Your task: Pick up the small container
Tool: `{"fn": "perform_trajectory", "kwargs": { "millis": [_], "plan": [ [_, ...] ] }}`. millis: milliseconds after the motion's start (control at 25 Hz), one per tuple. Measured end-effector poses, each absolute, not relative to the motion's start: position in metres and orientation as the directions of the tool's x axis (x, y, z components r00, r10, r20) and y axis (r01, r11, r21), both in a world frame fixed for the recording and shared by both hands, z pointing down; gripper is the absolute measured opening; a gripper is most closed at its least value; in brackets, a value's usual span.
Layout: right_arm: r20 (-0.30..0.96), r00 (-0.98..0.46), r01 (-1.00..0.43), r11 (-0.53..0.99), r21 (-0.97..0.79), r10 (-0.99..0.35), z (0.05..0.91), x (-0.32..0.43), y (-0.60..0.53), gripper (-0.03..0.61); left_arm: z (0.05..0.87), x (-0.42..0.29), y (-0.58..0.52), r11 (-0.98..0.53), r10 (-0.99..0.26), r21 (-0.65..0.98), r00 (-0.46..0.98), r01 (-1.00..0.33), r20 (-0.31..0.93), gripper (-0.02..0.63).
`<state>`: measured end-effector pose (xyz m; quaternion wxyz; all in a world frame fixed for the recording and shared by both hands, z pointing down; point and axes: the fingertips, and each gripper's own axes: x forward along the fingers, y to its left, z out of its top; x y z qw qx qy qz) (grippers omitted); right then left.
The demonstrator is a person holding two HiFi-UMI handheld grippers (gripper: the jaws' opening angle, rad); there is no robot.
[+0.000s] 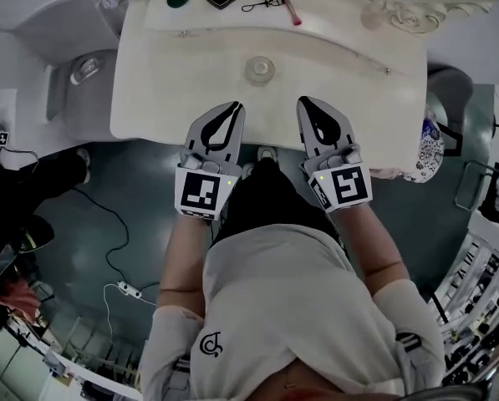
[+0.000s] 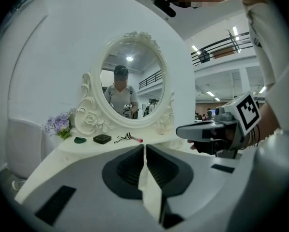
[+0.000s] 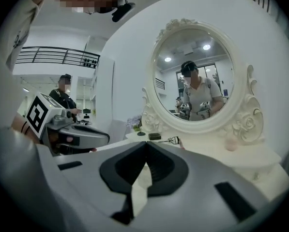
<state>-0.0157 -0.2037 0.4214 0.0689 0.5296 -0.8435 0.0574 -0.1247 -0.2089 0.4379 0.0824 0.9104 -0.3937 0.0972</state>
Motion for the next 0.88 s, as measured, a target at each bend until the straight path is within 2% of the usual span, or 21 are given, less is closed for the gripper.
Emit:
{"fn": "perform_trajectory", "kwargs": {
  "millis": [80, 240, 400, 520, 600, 880],
  "plan": [
    [0.194, -0.432, -0.9, 0.433, -0.044, -0.88, 0.438, -0.011, -0.213, 0.006, 0.456, -0.118, -0.22, -0.667, -0.703, 0.098, 0.668, -0.738, 0.246, 0.041],
    [0.227, -0.443, -0.896, 0.43, -0.109, -0.867, 0.473, -0.004, -0.229, 0.006, 0.494, -0.104, -0.235, -0.672, -0.68, 0.139, 0.681, -0.727, 0.272, 0.216],
    [0.261, -0.448, -0.894, 0.429, -0.13, -0.855, 0.503, 0.001, -0.243, 0.006, 0.529, -0.093, -0.247, -0.68, -0.659, 0.129, 0.678, -0.722, 0.325, 0.342],
    [0.29, -0.439, -0.898, 0.422, -0.121, -0.851, 0.52, 0.013, -0.253, 0.006, 0.555, -0.079, -0.26, -0.671, -0.65, 0.157, 0.677, -0.725, 0.345, 0.406],
    [0.292, -0.432, -0.901, 0.424, -0.091, -0.853, 0.525, 0.021, -0.262, 0.006, 0.565, -0.07, -0.273, -0.669, -0.651, 0.157, 0.675, -0.727, 0.348, 0.43],
    [0.302, -0.412, -0.908, 0.414, -0.058, -0.86, 0.531, 0.036, -0.281, 0.006, 0.584, -0.052, -0.293, -0.71, -0.62, 0.08, 0.676, -0.699, 0.398, 0.431]
  ]
}}
